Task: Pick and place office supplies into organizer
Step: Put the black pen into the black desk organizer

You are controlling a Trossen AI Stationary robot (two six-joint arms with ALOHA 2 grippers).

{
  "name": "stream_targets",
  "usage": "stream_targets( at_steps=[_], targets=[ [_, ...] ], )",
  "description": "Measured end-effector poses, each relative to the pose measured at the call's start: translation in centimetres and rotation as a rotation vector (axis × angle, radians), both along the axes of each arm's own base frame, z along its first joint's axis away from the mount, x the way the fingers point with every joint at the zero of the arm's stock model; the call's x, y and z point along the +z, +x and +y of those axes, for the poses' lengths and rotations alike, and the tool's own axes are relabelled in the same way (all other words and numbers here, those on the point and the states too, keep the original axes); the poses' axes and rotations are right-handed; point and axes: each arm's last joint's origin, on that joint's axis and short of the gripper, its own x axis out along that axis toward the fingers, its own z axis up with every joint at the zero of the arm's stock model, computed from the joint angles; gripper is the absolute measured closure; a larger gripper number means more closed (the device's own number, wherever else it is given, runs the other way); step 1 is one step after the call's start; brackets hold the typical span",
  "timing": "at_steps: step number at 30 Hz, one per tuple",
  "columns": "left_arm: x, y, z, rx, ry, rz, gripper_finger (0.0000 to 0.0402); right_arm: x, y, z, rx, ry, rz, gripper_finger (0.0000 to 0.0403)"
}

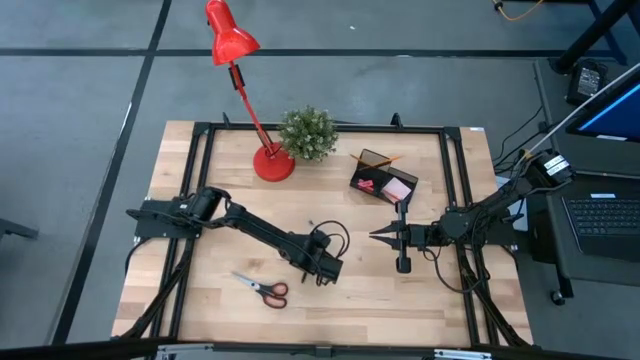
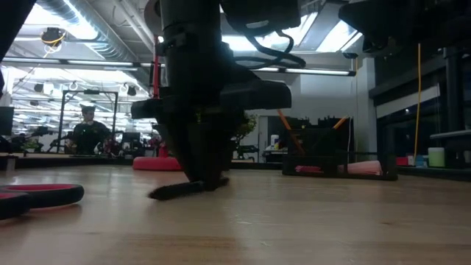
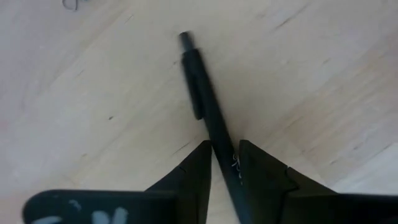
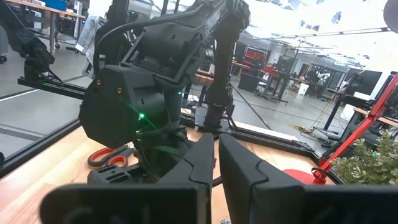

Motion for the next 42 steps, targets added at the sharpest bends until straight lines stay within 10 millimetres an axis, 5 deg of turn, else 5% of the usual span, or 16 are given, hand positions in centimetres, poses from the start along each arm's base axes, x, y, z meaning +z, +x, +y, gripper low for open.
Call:
stream_targets(
  at_steps=[19,27,37,42],
  targets=[
    [0.7,-0.4,-0.4,-0.182,0.114,0.002,0.0364,0.0,0.0,0.0,0.0,0.0,0.0,0.0373],
    [5.0,-1.1,-0.4,-0.266,0.203,-0.097,0.0365,0.0,0.0,0.0,-0.001,-0.004,0.0,0.0373],
    [12.6,-3.1,1.0,-0.384,0.549,-0.248,0.0364,0.4,-0.1,-0.1,-0.001,0.006,-0.024,0.0373],
    [14.7,-3.4,1.6,-0.429,0.687,-0.274,0.0366,0.5,-0.2,-0.1,-0.002,0.006,-0.026,0.0373]
  ],
)
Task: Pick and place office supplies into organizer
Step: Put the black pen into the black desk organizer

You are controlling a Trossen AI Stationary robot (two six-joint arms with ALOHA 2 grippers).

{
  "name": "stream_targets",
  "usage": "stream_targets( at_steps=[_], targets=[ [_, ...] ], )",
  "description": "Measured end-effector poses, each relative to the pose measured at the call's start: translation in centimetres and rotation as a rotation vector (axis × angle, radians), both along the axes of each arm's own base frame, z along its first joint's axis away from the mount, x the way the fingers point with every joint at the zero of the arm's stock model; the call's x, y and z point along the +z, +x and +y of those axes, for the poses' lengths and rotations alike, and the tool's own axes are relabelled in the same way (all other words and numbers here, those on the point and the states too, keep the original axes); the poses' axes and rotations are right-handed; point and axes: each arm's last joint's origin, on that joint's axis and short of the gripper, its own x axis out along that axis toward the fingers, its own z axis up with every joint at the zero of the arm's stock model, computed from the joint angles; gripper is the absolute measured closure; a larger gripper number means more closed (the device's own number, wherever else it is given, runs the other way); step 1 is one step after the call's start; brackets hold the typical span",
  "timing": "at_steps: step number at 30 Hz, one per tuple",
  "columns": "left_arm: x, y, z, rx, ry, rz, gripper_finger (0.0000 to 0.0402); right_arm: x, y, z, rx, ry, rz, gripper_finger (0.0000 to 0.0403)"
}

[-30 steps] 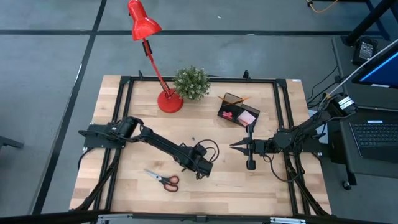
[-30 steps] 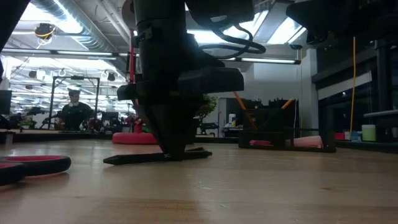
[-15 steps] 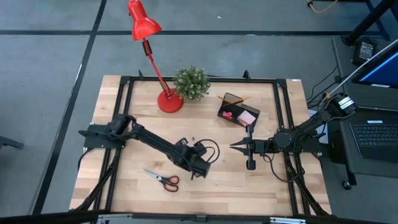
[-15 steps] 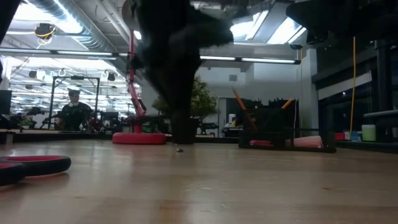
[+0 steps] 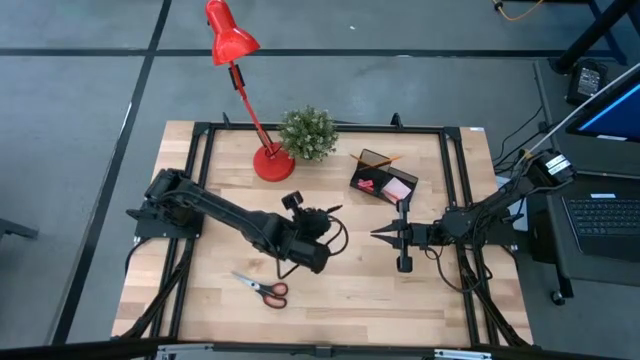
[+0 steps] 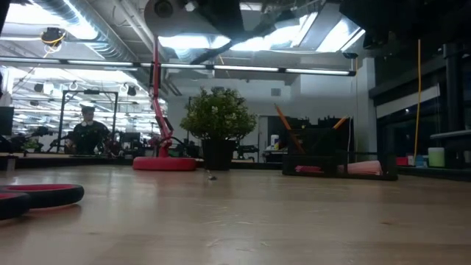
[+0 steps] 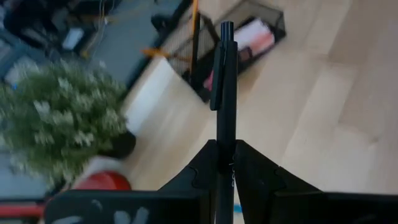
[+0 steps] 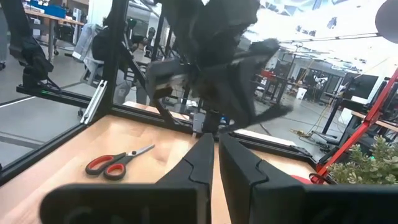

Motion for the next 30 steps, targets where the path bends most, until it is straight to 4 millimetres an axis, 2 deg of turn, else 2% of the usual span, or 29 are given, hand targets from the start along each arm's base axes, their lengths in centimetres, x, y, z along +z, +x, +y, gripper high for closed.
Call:
stream_targets(
  at_steps=[9,15,22,25,30],
  targets=[
    [0.8,1.8,1.3,-0.124,0.054,-0.005,0.0366,0.0,0.0,0.0,-0.004,-0.027,-0.001,0.0373],
    [1.2,2.9,3.2,-0.189,0.066,0.001,0.0365,0.0,0.0,0.0,0.002,0.014,0.003,0.0373],
    [1.8,4.5,6.8,-0.281,0.055,-0.014,0.0366,-0.3,-0.2,0.5,0.029,0.015,0.029,0.0373],
    [2.0,5.2,8.6,-0.333,0.028,-0.074,0.0366,-0.3,-0.4,0.9,0.023,0.017,0.034,0.0373],
    [-0.2,6.0,11.9,-0.427,0.001,-0.2,0.0368,-0.6,-0.8,1.5,0.009,0.005,0.063,0.0373]
  ],
)
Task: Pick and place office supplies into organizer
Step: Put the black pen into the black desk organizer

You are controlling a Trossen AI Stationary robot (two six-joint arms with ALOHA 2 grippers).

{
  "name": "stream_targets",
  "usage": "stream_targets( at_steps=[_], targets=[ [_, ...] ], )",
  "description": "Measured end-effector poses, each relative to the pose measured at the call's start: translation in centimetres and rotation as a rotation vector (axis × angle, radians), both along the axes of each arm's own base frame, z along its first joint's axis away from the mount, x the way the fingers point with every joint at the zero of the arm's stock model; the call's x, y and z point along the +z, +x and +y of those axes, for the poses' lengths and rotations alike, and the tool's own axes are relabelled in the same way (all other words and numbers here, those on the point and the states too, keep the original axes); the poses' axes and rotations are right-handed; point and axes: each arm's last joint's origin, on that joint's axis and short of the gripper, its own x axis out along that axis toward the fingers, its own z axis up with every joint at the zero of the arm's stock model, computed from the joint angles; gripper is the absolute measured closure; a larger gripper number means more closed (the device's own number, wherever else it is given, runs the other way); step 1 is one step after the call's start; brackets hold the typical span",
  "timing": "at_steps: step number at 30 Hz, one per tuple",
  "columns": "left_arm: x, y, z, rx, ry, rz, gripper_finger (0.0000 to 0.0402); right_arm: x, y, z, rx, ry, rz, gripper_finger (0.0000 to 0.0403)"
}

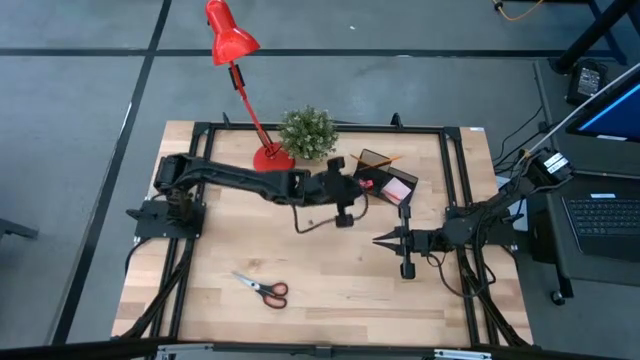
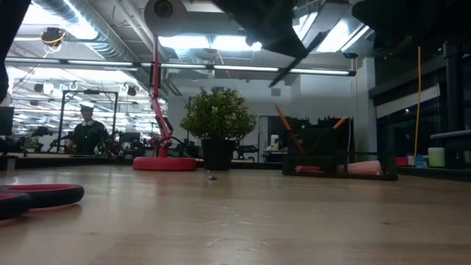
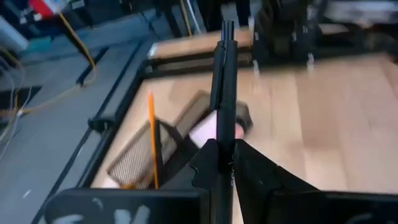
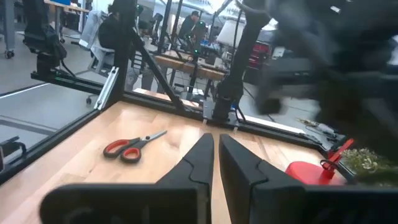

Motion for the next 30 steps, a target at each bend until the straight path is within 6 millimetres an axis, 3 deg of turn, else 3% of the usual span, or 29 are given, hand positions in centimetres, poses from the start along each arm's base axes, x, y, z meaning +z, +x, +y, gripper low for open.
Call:
stream_targets(
  at_steps=[9,14,22,30],
  targets=[
    [-0.1,0.1,5.0,-0.144,-0.032,-0.319,0.0368,-0.2,-0.3,0.4,0.006,0.04,0.017,0.0373],
    [-1.6,-0.9,7.1,-0.145,-0.031,-0.439,0.0367,-0.2,-0.3,0.4,0.005,0.032,0.017,0.0373],
    [-3.1,-2.7,9.6,-0.158,-0.061,-0.582,0.0365,-0.2,-0.2,0.3,-0.04,0.017,0.017,0.0373],
    [-4.2,-2.7,10.9,-0.178,-0.095,-0.593,0.0366,-0.1,-0.1,0.0,-0.062,0.021,0.011,0.0373]
  ],
)
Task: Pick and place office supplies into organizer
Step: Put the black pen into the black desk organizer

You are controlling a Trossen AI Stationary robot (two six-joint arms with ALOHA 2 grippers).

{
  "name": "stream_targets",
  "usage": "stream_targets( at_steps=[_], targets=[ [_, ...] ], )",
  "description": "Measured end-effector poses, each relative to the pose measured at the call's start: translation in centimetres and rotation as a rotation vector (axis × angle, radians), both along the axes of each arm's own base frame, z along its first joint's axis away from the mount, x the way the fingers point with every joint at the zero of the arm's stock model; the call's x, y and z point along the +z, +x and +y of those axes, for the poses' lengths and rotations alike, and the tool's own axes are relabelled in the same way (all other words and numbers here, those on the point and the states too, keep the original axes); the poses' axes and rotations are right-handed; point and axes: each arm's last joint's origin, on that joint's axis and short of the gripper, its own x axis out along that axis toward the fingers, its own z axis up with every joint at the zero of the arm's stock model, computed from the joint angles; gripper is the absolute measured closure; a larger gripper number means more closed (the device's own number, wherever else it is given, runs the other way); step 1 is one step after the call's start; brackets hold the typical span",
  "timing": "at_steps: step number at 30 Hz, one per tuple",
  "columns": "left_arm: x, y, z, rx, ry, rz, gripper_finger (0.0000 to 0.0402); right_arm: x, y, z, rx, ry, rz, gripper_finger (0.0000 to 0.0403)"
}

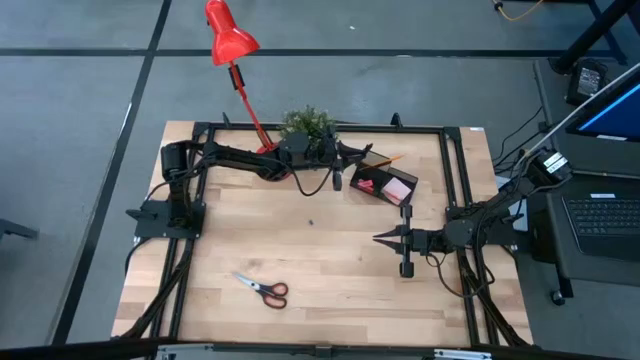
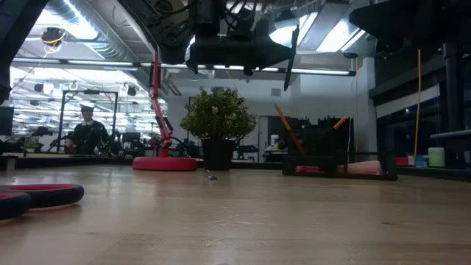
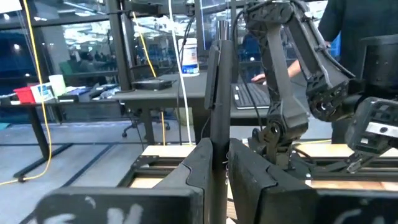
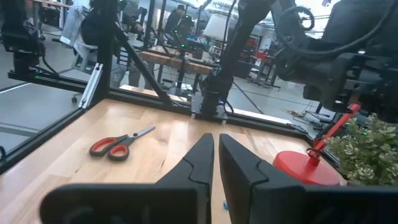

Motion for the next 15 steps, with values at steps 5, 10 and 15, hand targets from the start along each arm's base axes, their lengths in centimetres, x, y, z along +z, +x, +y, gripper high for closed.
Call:
stream_targets(
  at_steps=[5,10,15],
  targets=[
    [0.2,0.0,-0.2,-0.011,0.008,-0.02,0.0364,0.0,0.2,-0.4,-0.028,0.004,-0.001,0.0373],
    [0.3,0.1,-0.7,-0.105,0.001,-0.028,0.0368,0.5,0.5,-1.7,-0.255,0.024,-0.035,0.0373],
    [0.3,0.3,-1.7,-0.199,-0.008,-0.024,0.0367,0.8,0.8,-2.7,-0.322,0.039,-0.068,0.0373]
  ],
)
